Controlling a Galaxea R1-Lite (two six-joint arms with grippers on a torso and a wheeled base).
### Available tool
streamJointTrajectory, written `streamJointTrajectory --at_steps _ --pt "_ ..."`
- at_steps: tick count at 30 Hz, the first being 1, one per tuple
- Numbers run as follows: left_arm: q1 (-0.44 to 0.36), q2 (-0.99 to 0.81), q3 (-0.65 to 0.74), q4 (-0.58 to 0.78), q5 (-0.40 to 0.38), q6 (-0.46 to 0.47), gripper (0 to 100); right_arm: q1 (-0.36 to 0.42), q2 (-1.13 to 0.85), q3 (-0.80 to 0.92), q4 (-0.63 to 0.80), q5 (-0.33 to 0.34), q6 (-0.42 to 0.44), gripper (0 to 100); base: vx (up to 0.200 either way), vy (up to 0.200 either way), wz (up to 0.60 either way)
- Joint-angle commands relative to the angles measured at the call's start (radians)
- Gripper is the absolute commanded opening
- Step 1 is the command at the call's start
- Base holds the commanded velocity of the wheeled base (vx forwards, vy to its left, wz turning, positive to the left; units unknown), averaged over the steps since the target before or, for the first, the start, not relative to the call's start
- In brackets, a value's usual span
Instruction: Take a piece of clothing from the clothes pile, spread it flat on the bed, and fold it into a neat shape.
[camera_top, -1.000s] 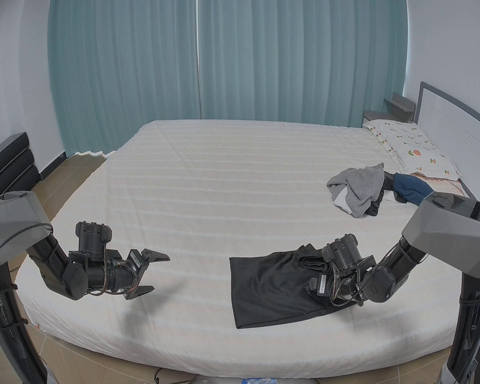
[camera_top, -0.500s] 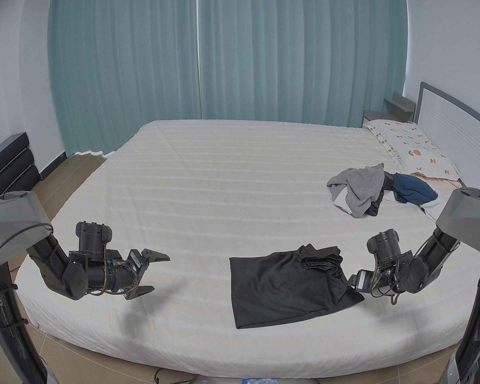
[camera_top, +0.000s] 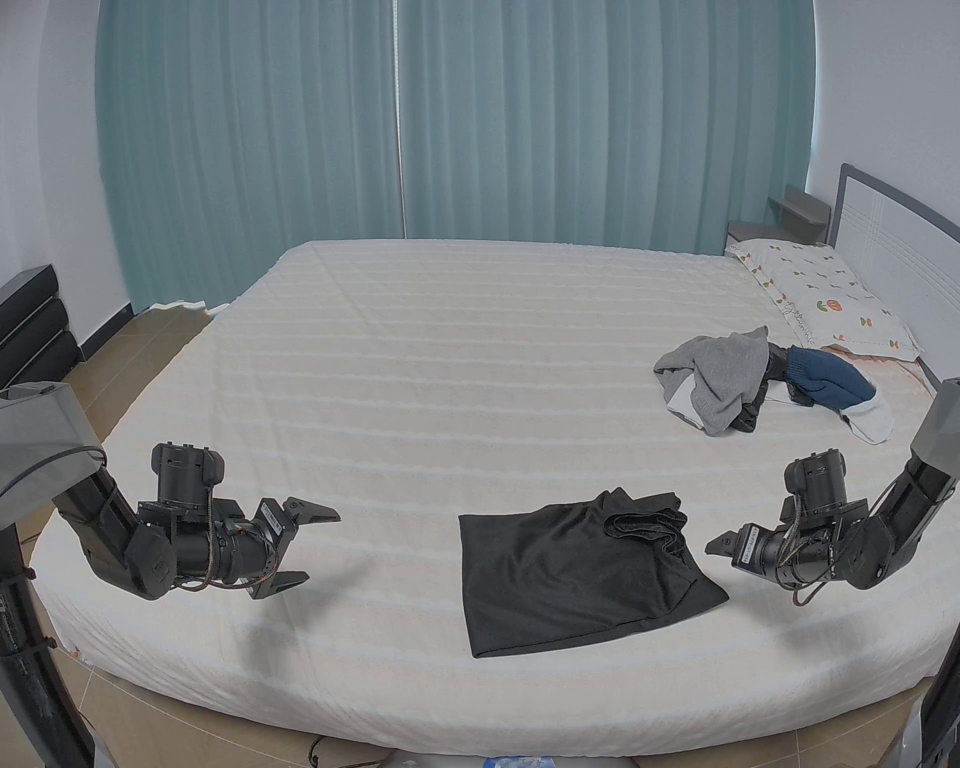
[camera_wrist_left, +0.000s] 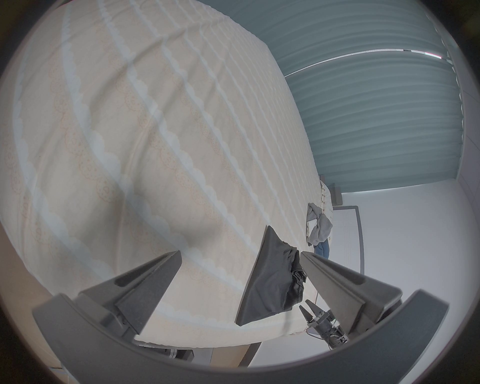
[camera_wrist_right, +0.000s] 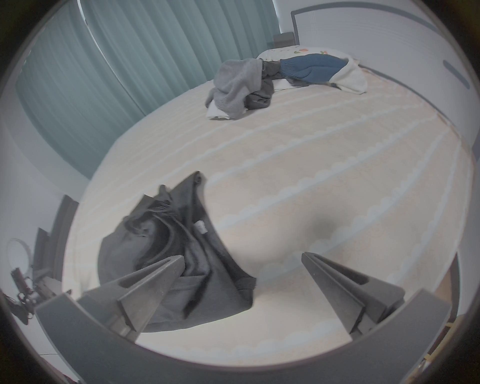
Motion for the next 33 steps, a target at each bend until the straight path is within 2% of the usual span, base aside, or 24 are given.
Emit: streamJointTrajectory --at_steps 1,4,6,10,19,20,28,33 --pt "0.0 0.002 0.002 0.0 0.0 0.0 100 0.048 -0.045 0.001 -0.001 0.034 0.009 100 0.0 0.0 0.0" --pt "0.0 0.002 0.002 0.0 0.0 0.0 100 0.068 -0.027 0.0 -0.001 0.046 0.001 100 0.0 0.0 0.0" --pt "0.0 0.002 0.0 0.0 0.001 0.0 100 0.087 0.019 -0.002 -0.001 0.103 -0.039 100 0.0 0.0 0.0" --pt "0.0 0.002 0.0 0.0 0.001 0.0 100 0.074 0.055 -0.011 -0.003 0.163 -0.131 100 0.0 0.0 0.0" --pt "0.0 0.002 -0.001 0.0 0.001 0.0 100 0.07 0.121 -0.052 -0.003 0.164 -0.166 100 0.0 0.0 0.0" --pt "0.0 0.002 -0.001 0.0 0.001 0.0 100 0.071 0.124 -0.054 -0.003 0.164 -0.166 0 0.0 0.0 0.0" --pt "0.0 0.002 -0.001 0.0 0.001 0.0 100 0.062 0.088 -0.039 0.006 0.161 -0.171 0 0.0 0.0 0.0" --pt "0.0 0.002 -0.001 0.0 0.001 -0.002 100 0.021 0.035 -0.011 0.023 0.16 -0.18 0 0.0 0.0 0.0"
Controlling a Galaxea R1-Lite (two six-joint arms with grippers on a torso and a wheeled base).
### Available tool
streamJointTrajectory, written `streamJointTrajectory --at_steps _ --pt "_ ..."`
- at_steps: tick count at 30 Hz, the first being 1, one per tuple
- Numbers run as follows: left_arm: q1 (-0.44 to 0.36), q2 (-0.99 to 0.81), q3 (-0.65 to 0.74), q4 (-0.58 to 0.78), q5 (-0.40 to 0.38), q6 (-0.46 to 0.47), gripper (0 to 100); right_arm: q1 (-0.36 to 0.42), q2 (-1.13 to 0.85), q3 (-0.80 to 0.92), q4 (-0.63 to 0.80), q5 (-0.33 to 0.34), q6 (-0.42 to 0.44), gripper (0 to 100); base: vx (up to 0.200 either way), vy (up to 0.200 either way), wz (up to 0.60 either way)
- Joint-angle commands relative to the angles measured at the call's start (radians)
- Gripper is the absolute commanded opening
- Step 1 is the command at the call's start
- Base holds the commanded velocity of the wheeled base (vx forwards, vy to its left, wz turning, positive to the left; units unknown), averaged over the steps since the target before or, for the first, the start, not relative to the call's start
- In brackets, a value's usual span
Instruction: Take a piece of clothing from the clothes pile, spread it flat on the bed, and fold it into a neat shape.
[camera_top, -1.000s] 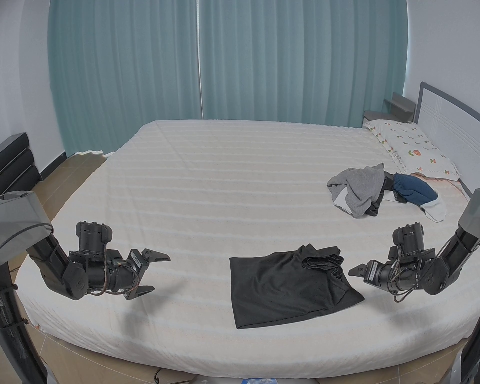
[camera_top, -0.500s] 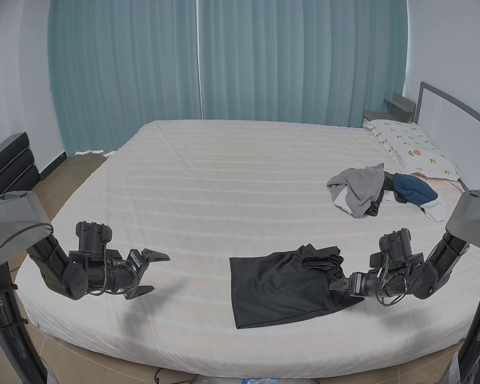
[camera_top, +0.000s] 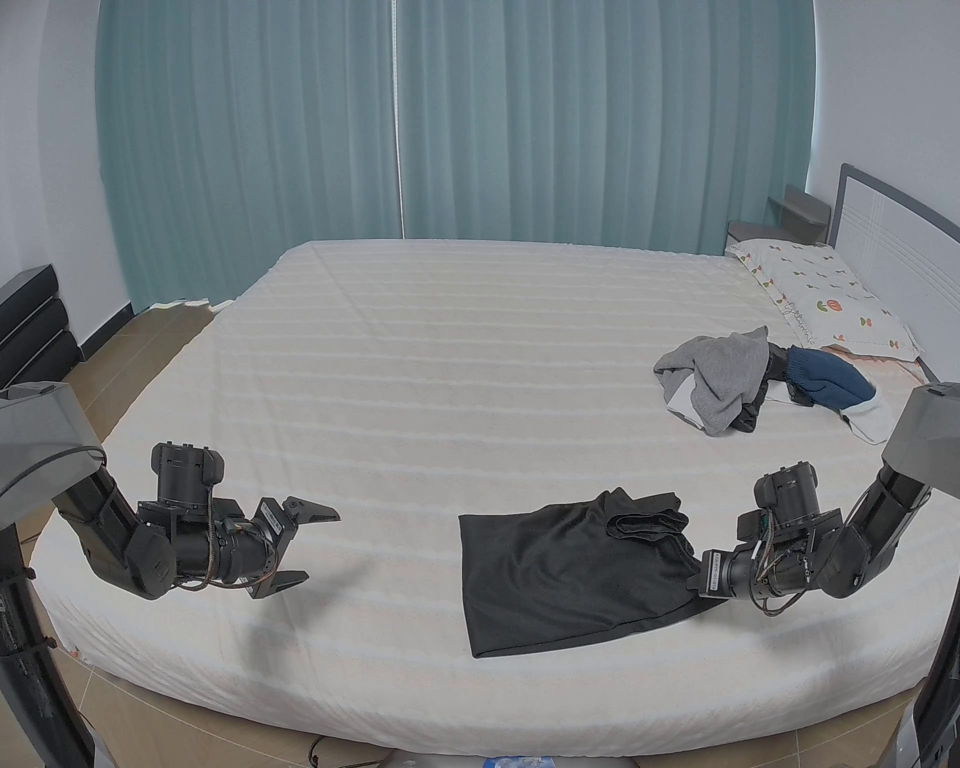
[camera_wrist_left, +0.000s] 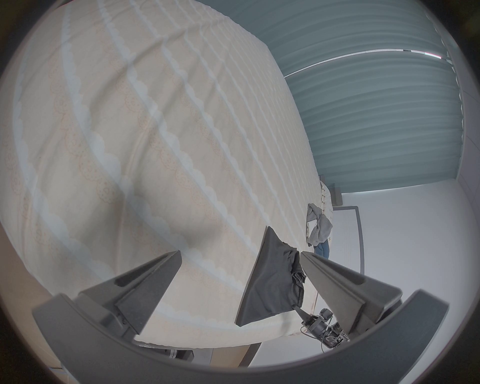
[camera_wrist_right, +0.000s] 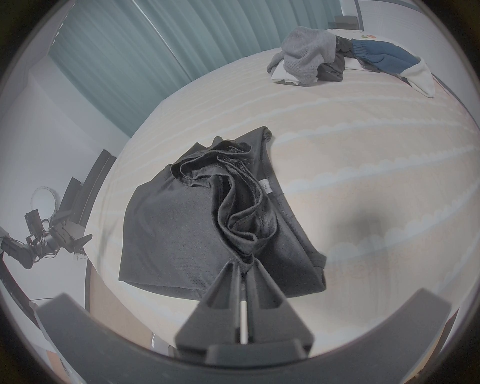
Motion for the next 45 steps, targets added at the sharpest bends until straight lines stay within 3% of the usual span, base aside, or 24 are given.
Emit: streamJointTrajectory --at_steps 1,7,8,19,22,32,45 --pt "0.0 0.002 0.0 0.0 0.0 -0.002 100 -0.024 -0.035 0.018 0.006 -0.001 -0.003 0 0.0 0.0 0.0" --pt "0.0 0.002 0.001 0.0 0.0 -0.002 100 -0.027 -0.013 0.03 -0.004 -0.001 -0.003 0 0.0 0.0 0.0" --pt "0.0 0.002 0.0 0.0 0.0 -0.002 100 -0.029 -0.006 0.03 -0.005 -0.002 -0.004 100 0.0 0.0 0.0" --pt "0.0 0.002 0.0 0.0 0.0 -0.002 100 -0.062 -0.101 -0.01 0.006 0.007 0.028 100 0.0 0.0 0.0" --pt "0.0 0.002 0.0 0.0 0.0 -0.002 100 -0.036 -0.128 -0.036 0.009 0.005 0.086 100 0.0 0.0 0.0" --pt "0.0 0.002 0.0 0.0 0.0 0.0 100 0.172 -0.007 -0.224 0.069 -0.015 0.316 100 0.0 0.0 0.0" --pt "0.0 0.002 0.0 0.0 0.0 0.0 100 0.272 0.162 -0.408 0.105 -0.065 0.387 100 0.0 0.0 0.0"
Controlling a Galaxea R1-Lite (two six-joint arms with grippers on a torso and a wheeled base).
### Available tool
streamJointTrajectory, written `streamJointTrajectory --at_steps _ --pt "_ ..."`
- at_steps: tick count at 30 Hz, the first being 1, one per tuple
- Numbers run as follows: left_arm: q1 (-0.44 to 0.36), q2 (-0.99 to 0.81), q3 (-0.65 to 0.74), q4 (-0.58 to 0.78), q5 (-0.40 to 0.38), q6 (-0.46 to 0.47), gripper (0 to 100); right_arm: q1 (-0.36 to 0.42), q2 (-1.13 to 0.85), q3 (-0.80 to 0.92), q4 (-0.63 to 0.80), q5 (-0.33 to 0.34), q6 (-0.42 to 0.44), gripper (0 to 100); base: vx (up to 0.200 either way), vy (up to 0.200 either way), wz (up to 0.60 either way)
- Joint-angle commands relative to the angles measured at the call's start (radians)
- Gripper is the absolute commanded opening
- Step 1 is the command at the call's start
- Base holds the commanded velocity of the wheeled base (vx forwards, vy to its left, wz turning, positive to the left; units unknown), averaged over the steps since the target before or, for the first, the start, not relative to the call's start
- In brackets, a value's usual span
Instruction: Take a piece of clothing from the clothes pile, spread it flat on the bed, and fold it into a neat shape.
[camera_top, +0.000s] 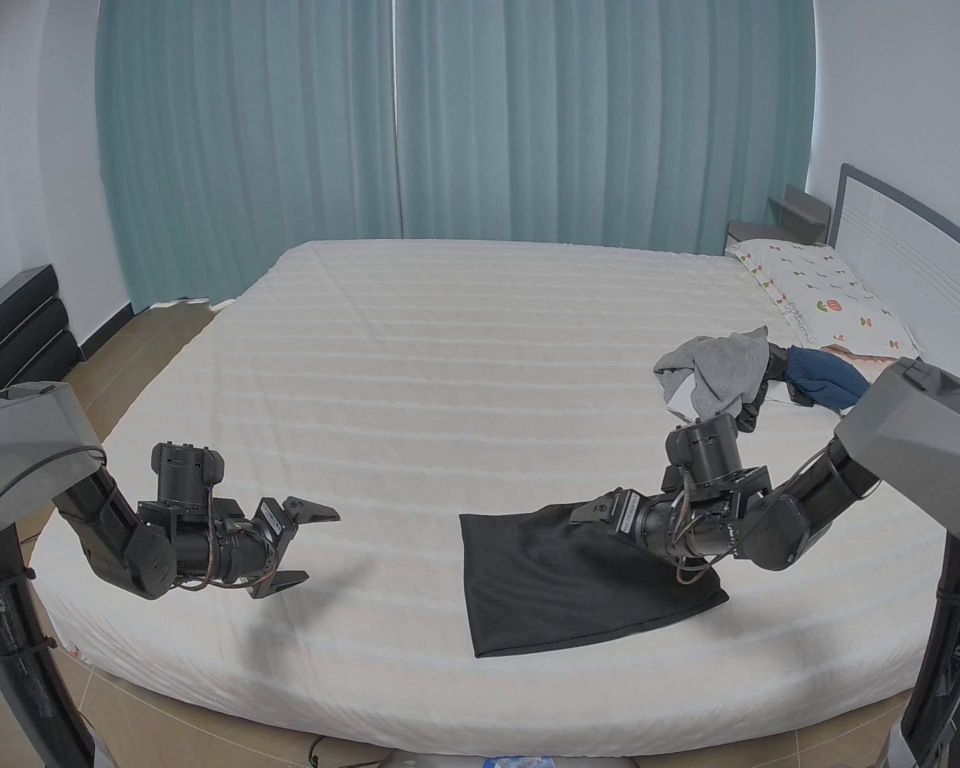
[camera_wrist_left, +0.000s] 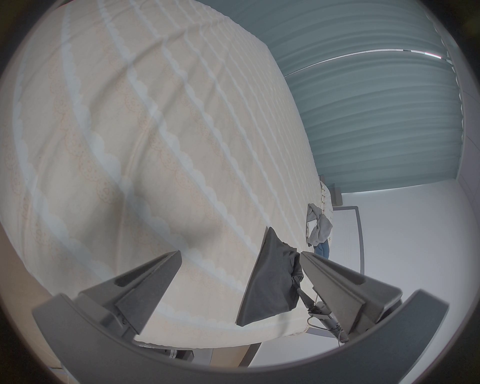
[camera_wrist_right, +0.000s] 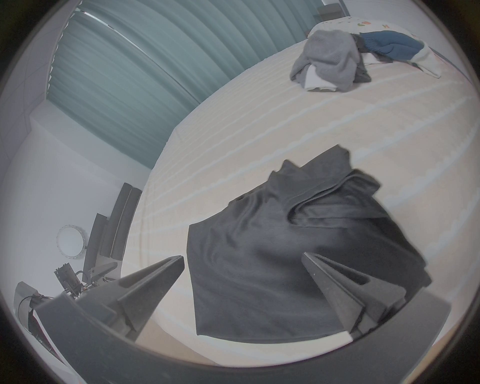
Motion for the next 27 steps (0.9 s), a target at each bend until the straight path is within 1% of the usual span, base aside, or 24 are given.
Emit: streamJointTrajectory --at_steps 1,4,8,10,11,13,14,17,20,22,23,27 --pt "0.0 0.002 0.0 0.0 0.0 0.0 100 0.02 0.074 -0.043 0.003 -0.002 0.005 100 0.0 0.0 0.0" --pt "0.0 0.002 0.0 0.0 0.0 0.0 100 0.019 0.1 -0.055 0.001 -0.005 0.005 100 0.0 0.0 0.0" --pt "0.0 0.003 0.0 0.0 0.0 0.0 100 -0.015 0.15 -0.099 -0.007 -0.051 0.004 100 0.0 0.0 0.0" --pt "0.0 0.003 0.0 0.0 0.0 0.0 100 -0.029 0.157 -0.112 -0.007 -0.06 0.004 100 0.0 0.0 0.0" --pt "0.0 0.003 0.0 0.0 0.0 0.0 100 -0.044 0.163 -0.127 -0.007 -0.075 0.004 100 0.0 0.0 0.0" --pt "0.0 0.002 0.0 -0.002 0.0 0.0 100 -0.05 0.165 -0.132 -0.008 -0.08 0.002 100 0.0 0.0 0.0" --pt "0.0 0.003 0.0 0.0 0.0 0.0 100 -0.075 0.177 -0.158 -0.011 -0.098 0.002 100 0.0 0.0 0.0" --pt "0.0 0.003 0.0 0.0 0.0 0.0 100 -0.115 0.192 -0.202 -0.014 -0.121 -0.001 100 0.0 0.0 0.0" --pt "0.0 0.003 0.0 0.0 0.0 0.0 100 -0.144 0.208 -0.224 -0.016 -0.123 -0.001 100 0.0 0.0 0.0" --pt "0.0 0.003 0.0 0.0 0.0 0.0 100 -0.184 0.22 -0.239 -0.016 -0.124 0.001 100 0.0 0.0 0.0" --pt "0.0 0.003 0.0 0.0 0.0 0.0 100 -0.184 0.22 -0.239 -0.016 -0.124 0.001 100 0.0 0.0 0.0" --pt "0.0 0.003 0.0 0.0 0.0 0.0 100 -0.234 0.231 -0.244 -0.027 -0.123 0.001 100 0.0 0.0 0.0"
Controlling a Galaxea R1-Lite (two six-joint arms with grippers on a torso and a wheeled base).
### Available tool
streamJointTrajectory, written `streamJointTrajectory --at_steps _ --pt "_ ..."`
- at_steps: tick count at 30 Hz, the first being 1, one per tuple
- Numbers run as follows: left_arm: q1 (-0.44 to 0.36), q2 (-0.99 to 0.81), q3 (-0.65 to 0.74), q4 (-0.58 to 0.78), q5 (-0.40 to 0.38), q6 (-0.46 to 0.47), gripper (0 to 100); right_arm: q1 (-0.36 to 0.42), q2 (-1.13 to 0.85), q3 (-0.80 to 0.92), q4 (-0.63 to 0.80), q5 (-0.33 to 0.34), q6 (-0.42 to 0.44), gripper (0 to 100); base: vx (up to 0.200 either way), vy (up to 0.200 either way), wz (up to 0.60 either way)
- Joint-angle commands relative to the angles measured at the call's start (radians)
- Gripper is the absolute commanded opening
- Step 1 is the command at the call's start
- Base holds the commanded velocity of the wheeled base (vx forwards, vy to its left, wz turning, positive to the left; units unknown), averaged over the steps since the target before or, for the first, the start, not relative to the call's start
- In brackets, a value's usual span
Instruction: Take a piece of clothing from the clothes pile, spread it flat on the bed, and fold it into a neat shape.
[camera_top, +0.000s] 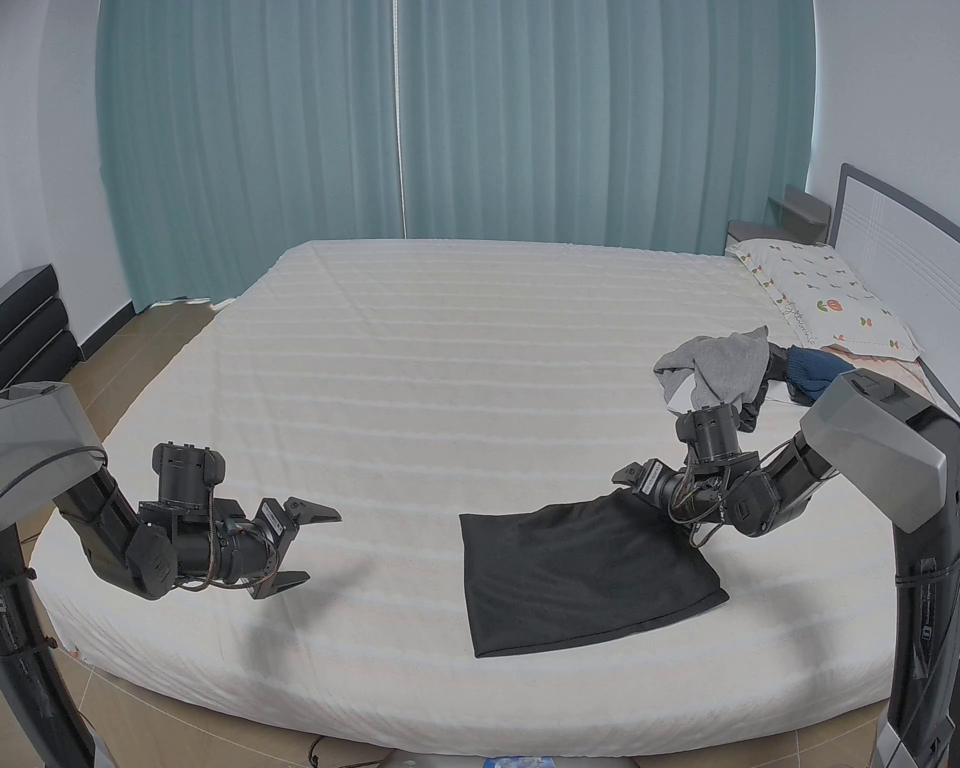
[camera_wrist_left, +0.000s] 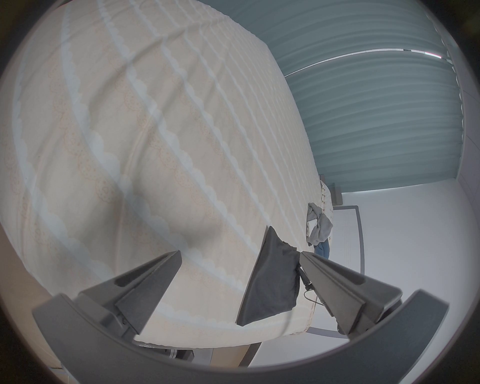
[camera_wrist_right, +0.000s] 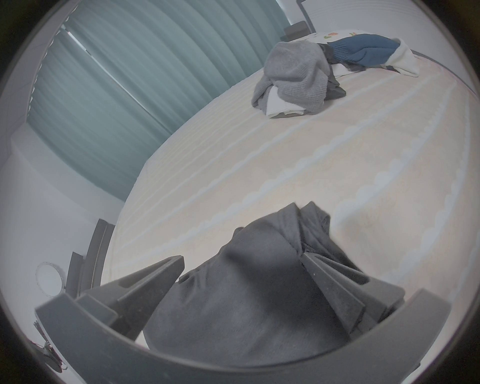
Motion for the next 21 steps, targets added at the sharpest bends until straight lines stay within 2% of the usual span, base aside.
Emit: streamJointTrajectory --at_steps 1,5,10,16,20,21 --pt "0.0 0.002 0.0 0.0 0.0 0.0 100 -0.054 0.021 -0.008 -0.015 0.0 -0.001 100 0.0 0.0 0.0" --pt "0.0 0.003 -0.004 0.0 0.0 0.0 100 -0.087 0.006 0.005 -0.037 0.002 -0.001 100 0.0 0.0 0.0" --pt "-0.029 0.012 -0.034 0.003 0.015 -0.002 100 -0.119 -0.008 0.02 -0.055 0.038 -0.004 100 0.0 0.0 0.0" --pt "-0.164 0.062 -0.179 0.055 0.154 -0.004 100 -0.122 -0.002 0.046 -0.115 0.144 -0.052 100 0.0 0.0 0.0" --pt "-0.196 0.092 -0.284 0.146 0.172 -0.004 100 -0.119 0.008 0.037 -0.121 0.183 -0.084 100 0.0 0.0 0.0" --pt "-0.205 0.117 -0.365 0.219 0.172 -0.004 100 -0.116 0.023 0.031 -0.123 0.199 -0.102 100 0.0 0.0 0.0"
